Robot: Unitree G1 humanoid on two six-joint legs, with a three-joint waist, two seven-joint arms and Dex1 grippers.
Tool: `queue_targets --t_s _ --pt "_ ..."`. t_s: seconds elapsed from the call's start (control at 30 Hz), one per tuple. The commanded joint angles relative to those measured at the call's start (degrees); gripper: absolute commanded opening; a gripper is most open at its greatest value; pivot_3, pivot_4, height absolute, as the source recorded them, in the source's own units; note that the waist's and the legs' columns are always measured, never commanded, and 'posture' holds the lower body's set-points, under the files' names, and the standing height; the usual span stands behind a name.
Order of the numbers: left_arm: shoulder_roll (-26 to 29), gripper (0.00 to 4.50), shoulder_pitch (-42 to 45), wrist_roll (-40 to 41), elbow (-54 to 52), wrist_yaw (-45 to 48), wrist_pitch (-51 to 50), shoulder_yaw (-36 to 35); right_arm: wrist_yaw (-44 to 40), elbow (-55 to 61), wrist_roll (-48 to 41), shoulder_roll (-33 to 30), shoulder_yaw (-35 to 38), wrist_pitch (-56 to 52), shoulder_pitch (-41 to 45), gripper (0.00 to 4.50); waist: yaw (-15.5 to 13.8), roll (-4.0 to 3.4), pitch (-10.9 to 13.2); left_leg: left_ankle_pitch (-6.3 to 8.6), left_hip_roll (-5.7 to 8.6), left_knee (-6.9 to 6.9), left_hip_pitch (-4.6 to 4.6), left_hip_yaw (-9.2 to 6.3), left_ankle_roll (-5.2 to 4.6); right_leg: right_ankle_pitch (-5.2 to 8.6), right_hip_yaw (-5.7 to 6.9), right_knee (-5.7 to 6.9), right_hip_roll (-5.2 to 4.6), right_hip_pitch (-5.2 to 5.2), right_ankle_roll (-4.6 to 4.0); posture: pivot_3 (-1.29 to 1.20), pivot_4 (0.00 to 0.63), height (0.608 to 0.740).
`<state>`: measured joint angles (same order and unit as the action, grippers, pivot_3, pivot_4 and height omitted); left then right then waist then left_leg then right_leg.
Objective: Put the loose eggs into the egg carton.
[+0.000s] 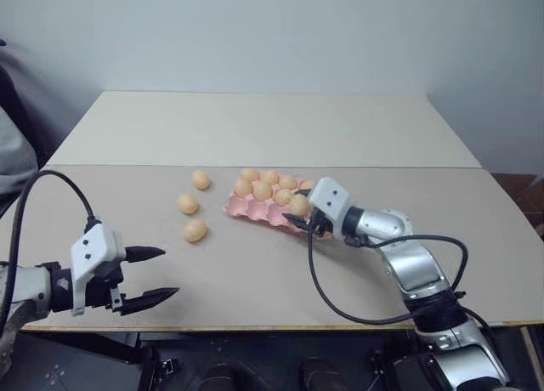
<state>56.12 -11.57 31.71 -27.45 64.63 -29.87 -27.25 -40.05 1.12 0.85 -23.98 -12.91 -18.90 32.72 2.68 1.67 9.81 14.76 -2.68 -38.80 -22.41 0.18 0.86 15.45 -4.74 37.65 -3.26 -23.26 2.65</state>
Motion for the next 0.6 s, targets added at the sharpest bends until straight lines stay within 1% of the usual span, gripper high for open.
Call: queue_targets --t_s 0.03,0.1,0.13,0.23,0.5,0.6 --pt "-0.09 4.2 1.0 0.19 -0.11 -0.09 1.42 0.24 0.51 -1.1 0.84 0.28 -0.08 3.24 2.02 2.61 -0.02 0.0 0.0 0.0 0.0 0.0 -0.01 0.0 0.0 0.0 0.0 0.0 0.0 0.0 0.0 0.0 0.15 0.74" --pt "-0.1 4.2 1.05 0.08 -0.09 -0.15 1.51 0.3 -0.45 -1.69 1.06 -0.09 -0.66 4.68 1.83 3.31 -0.03 0.0 0.0 0.0 0.0 0.02 -0.02 -0.01 0.0 0.0 0.0 -0.02 0.0 -0.01 0.0 0.0 0.15 0.74" --pt "-0.1 4.2 0.98 0.06 -0.13 -0.18 1.51 0.33 -0.44 -1.84 1.32 -0.15 -0.8 5.28 1.67 3.55 -0.02 0.0 0.0 0.0 0.0 0.02 -0.02 -0.01 0.0 0.0 0.0 -0.02 0.0 -0.01 0.0 0.0 0.15 0.74" --pt "-0.19 4.2 0.42 0.2 -0.57 -0.23 1.41 -0.05 0.19 -1.38 1.48 0.05 -0.37 5.68 1.19 4.48 -0.03 0.0 0.0 0.0 0.0 0.02 -0.02 -0.01 0.0 0.0 0.0 -0.01 -0.01 -0.01 0.0 0.0 0.15 0.74" --pt "-0.29 4.2 -0.23 0.24 -0.78 -0.34 1.39 -0.48 -1.18 5.25 -0.14 -1.83 1.11 4.66 -1.53 4.48 -0.09 0.0 0.0 0.0 0.0 0.02 -0.03 -0.01 0.0 0.0 0.01 -0.02 -0.01 -0.01 0.0 0.0 0.15 0.74" --pt "-0.51 4.2 -0.73 0.17 -0.96 -0.6 1.34 -0.84 -3.62 11.62 -2.64 -5.04 3.26 2.26 -4.19 4.48 -0.19 0.0 0.01 0.0 0.0 0.02 -0.03 -0.01 0.0 0.0 0.01 -0.02 -0.01 0.0 0.0 0.0 0.15 0.74"
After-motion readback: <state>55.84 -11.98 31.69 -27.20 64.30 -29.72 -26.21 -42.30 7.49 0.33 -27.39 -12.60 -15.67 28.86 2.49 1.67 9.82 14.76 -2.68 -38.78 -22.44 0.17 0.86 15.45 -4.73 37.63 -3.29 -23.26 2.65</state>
